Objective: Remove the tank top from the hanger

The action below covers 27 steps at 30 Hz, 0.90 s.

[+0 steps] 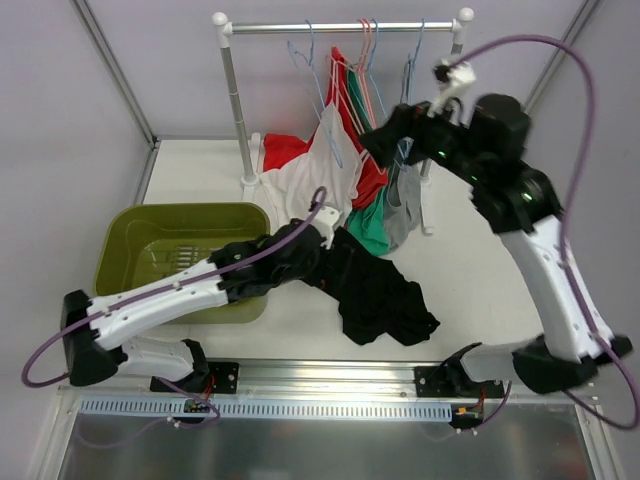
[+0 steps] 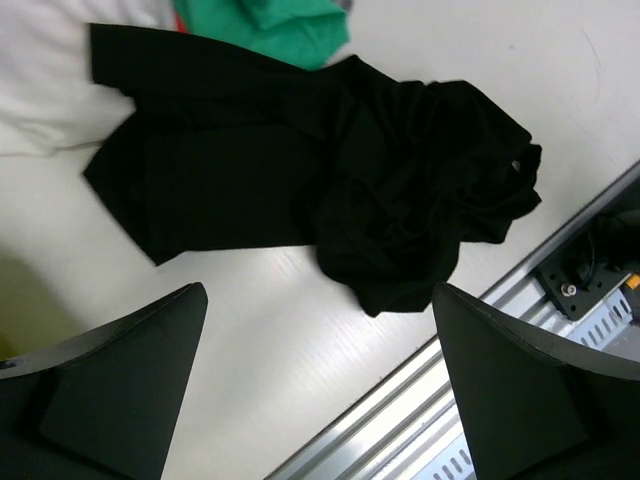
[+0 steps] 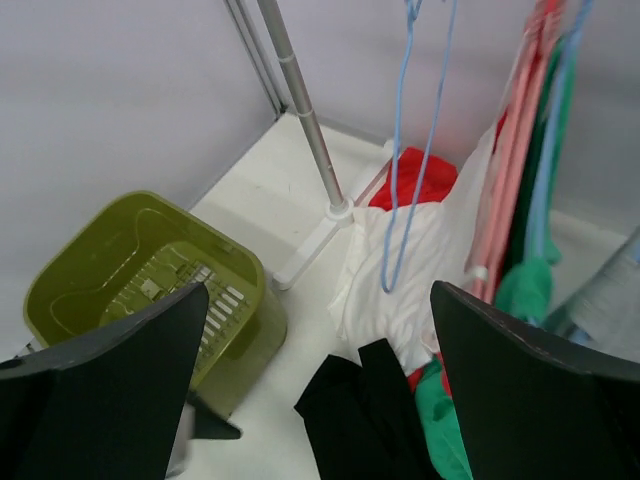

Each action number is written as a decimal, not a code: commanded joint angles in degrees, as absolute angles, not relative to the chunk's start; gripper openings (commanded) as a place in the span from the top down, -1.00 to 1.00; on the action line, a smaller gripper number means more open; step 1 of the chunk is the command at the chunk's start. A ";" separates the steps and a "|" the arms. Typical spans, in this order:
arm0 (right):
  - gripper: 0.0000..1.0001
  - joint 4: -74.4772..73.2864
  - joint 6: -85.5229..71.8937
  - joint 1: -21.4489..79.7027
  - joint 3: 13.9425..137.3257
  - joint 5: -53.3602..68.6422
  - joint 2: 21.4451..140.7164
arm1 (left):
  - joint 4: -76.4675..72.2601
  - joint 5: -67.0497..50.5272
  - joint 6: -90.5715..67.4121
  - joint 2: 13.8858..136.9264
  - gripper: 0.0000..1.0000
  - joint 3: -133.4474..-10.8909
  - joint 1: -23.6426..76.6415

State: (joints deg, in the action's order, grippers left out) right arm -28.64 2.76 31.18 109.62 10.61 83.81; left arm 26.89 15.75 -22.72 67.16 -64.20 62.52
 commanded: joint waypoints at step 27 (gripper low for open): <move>-0.99 -46.15 8.70 28.39 69.44 10.55 19.16 | 19.77 10.46 -26.98 118.15 1.00 -80.87 70.31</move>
